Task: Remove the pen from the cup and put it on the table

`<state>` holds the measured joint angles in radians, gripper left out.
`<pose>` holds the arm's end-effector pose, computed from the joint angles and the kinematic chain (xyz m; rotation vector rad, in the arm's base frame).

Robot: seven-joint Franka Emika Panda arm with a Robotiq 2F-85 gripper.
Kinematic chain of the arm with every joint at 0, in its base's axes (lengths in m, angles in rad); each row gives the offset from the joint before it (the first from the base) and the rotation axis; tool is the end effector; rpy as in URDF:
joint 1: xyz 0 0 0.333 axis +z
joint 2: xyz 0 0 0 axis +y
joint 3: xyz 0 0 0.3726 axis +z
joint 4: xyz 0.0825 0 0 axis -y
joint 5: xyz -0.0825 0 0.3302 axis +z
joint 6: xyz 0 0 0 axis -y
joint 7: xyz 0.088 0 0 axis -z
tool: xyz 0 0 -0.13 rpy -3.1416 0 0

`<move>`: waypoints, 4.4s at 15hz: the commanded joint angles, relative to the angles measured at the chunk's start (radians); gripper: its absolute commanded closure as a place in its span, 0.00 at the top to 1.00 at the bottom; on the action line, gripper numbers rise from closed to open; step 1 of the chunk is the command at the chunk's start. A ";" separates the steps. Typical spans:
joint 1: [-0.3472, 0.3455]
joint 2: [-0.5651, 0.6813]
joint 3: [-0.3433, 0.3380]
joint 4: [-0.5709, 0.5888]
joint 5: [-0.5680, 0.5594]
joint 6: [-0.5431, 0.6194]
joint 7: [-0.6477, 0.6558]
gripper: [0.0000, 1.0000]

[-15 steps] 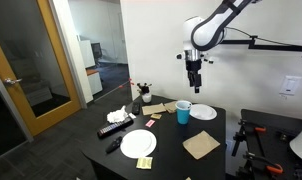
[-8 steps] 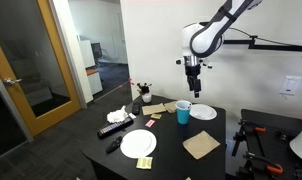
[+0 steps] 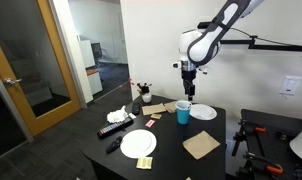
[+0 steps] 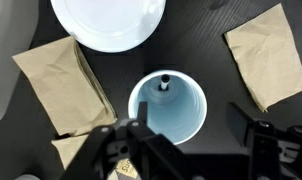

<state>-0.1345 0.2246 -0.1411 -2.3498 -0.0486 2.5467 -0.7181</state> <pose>0.4764 -0.1336 0.3124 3.0108 0.7467 -0.0785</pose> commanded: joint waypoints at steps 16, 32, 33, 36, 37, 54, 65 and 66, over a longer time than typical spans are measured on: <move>-0.002 0.178 0.019 0.122 -0.120 0.125 0.306 0.49; 0.006 0.192 0.018 0.138 -0.176 0.030 0.370 0.46; 0.006 0.194 0.018 0.140 -0.176 0.018 0.369 0.45; 0.007 0.201 0.019 0.149 -0.177 -0.010 0.371 0.44; 0.008 0.204 0.017 0.152 -0.180 -0.021 0.374 0.44; 0.007 0.280 0.025 0.255 -0.194 -0.184 0.367 0.43; 0.015 0.300 0.028 0.289 -0.197 -0.225 0.372 0.03; 0.017 0.289 0.027 0.283 -0.198 -0.221 0.376 0.03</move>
<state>-0.1215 0.5225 -0.1188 -2.0848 -0.2186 2.3612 -0.3839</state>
